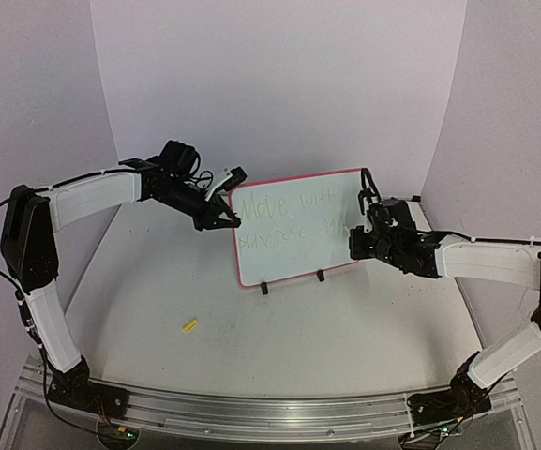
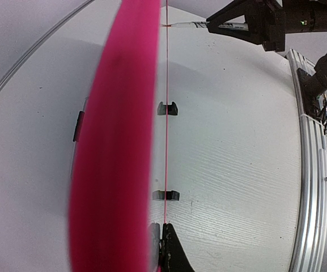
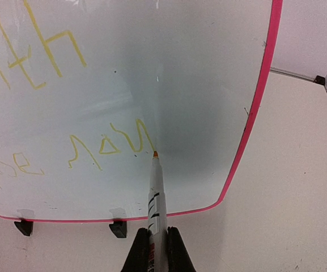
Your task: Write a sentence on the whiteboard
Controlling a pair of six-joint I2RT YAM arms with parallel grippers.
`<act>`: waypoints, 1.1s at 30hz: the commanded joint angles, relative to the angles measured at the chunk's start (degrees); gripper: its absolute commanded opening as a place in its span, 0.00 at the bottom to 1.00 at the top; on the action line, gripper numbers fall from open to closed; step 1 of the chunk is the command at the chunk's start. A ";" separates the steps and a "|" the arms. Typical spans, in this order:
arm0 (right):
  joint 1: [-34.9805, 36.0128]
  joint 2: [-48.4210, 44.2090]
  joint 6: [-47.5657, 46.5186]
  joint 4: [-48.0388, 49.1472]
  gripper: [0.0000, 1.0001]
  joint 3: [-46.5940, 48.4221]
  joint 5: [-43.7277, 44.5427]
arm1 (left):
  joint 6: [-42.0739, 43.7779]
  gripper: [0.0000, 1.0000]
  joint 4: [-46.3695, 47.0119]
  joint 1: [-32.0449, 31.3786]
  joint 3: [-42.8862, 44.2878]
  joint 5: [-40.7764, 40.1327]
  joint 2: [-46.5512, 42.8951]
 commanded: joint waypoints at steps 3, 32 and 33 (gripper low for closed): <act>-0.30 -0.06 -1.19 0.75 0.00 2.09 2.84 | 3.44 0.00 -1.11 0.31 -0.99 -6.53 -0.65; -0.30 -8.59 -0.30 1.12 0.00 -3.15 0.95 | 2.99 0.00 -0.93 0.31 -0.97 -7.40 -0.30; -0.30 -8.75 0.14 1.17 0.00 -3.84 1.15 | 2.96 0.00 -0.91 0.31 -0.95 -7.40 -0.26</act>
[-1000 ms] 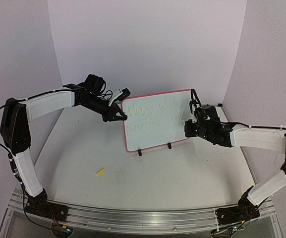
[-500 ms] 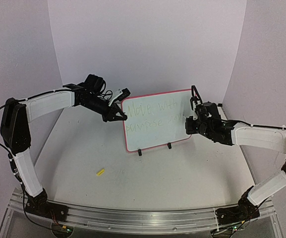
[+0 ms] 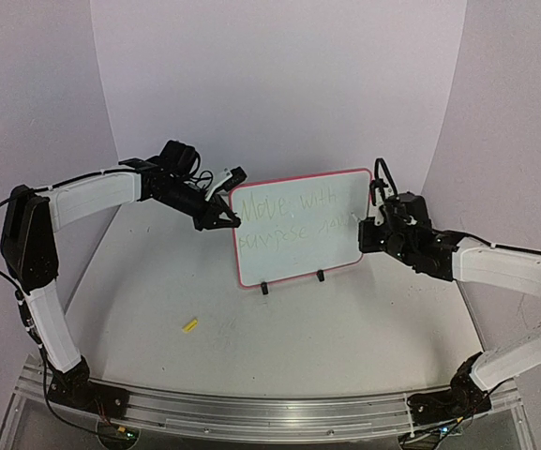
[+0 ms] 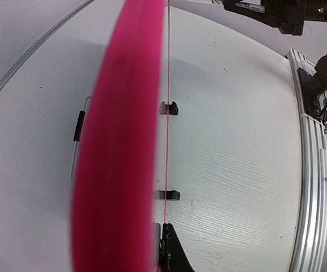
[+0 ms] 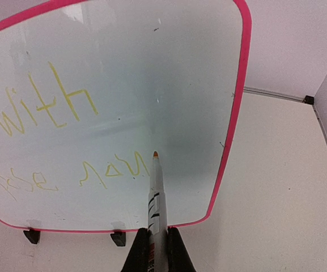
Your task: Write a sentence on the whiteboard
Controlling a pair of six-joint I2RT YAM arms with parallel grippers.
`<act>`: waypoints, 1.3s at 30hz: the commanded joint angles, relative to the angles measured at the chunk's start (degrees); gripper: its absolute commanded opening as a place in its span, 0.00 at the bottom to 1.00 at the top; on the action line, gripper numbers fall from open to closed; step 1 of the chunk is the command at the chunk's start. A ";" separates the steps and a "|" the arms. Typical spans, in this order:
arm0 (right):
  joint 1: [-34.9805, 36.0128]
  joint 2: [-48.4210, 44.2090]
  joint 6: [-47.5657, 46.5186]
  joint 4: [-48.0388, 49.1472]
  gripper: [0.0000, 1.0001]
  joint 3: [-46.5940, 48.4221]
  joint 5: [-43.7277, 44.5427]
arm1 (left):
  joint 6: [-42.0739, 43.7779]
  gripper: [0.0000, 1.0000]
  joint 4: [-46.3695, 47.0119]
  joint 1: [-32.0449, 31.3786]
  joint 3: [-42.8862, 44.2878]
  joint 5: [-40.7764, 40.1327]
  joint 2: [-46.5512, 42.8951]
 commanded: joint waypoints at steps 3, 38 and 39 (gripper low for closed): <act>-0.30 -2.09 2.97 1.35 0.00 -3.83 0.08 | 2.83 0.00 -0.85 0.33 -0.89 -7.22 -0.12; -1.42 6.79 -0.28 4.93 0.00 1.08 -0.69 | 2.96 0.00 -1.02 0.33 -0.97 -6.82 -0.38; -1.44 6.74 -0.32 4.92 0.00 1.03 -0.66 | 2.98 0.00 -1.02 0.30 -0.97 -6.86 -0.38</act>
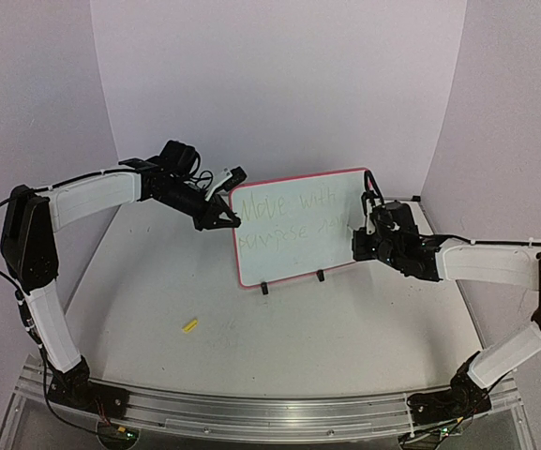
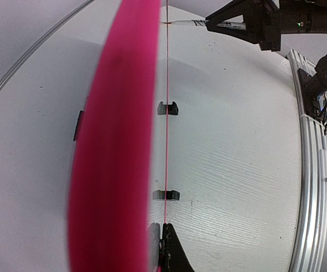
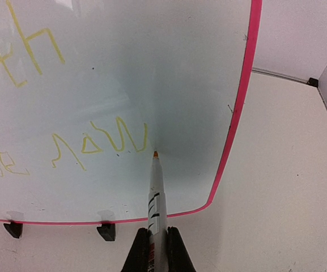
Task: Write a sentence on the whiteboard
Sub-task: Write a sentence on the whiteboard, then place the whiteboard at the center of the board.
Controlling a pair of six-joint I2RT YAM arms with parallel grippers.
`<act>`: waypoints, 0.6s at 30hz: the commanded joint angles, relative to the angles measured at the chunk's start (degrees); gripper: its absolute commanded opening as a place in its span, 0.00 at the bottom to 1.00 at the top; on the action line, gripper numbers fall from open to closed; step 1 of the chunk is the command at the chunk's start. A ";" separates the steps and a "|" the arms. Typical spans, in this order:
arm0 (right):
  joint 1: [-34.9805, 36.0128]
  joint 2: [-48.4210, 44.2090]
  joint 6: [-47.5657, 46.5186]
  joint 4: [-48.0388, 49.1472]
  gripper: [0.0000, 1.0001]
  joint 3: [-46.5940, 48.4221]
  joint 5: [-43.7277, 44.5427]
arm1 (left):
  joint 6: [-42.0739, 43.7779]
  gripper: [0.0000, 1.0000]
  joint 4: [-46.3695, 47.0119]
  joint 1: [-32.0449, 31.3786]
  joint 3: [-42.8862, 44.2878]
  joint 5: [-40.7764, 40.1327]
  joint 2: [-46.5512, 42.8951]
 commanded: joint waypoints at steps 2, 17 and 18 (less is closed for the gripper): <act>-0.44 0.29 -0.66 1.73 0.00 2.16 -0.12 | 3.22 0.00 -1.03 0.30 -0.97 -6.80 -0.38; -0.45 -18.07 0.91 -13.27 0.00 -2.02 -4.73 | 2.01 0.02 -0.53 0.33 -0.58 -7.31 0.00; -0.44 -19.86 1.11 -14.22 0.00 -2.54 -4.89 | 1.84 0.03 -0.47 0.33 -0.50 -7.37 -0.02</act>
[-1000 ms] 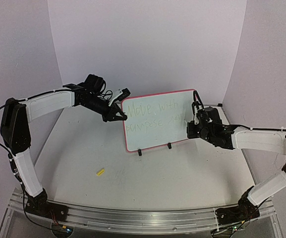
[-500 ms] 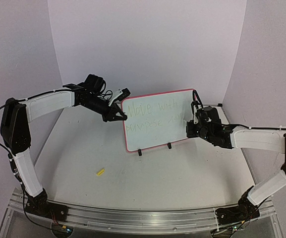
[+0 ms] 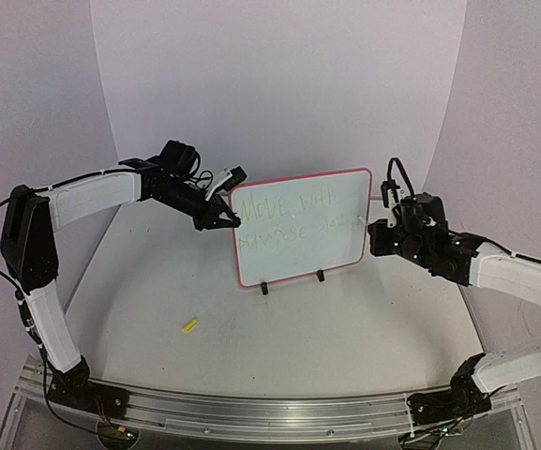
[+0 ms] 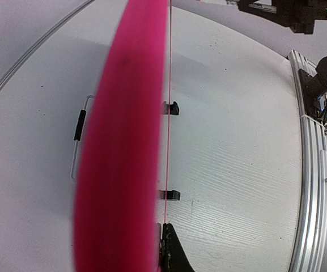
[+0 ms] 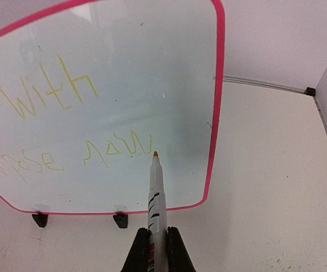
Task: Write a sentence on the whiteboard
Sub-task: Place the whiteboard at the center of the board, then pick up the pen cap from the center of the board.
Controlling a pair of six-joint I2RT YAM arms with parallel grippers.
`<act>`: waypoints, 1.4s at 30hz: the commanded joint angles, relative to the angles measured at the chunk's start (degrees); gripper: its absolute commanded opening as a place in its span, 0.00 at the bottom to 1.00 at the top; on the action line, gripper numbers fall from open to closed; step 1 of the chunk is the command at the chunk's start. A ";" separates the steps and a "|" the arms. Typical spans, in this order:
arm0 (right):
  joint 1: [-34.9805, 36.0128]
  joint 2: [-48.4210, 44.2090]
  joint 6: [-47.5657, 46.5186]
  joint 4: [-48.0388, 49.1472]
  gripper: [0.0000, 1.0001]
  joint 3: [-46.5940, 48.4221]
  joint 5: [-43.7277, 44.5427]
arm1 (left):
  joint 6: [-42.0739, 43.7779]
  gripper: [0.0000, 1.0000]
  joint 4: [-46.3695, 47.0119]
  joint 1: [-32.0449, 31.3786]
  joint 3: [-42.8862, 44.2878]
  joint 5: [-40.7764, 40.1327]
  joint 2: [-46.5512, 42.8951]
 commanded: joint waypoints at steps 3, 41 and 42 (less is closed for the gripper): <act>-0.18 -11.64 1.68 -8.14 0.00 -2.84 -1.76 | 1.42 0.12 -0.42 0.30 -0.29 -7.28 -0.11; -0.13 -17.57 19.18 -18.39 0.00 -5.91 -25.74 | -39.82 0.64 14.97 -3.97 -43.54 -25.89 -34.58; -0.13 -16.73 19.60 -18.58 0.00 -5.81 -27.50 | -40.29 0.63 14.04 -4.38 -44.12 -25.56 -34.59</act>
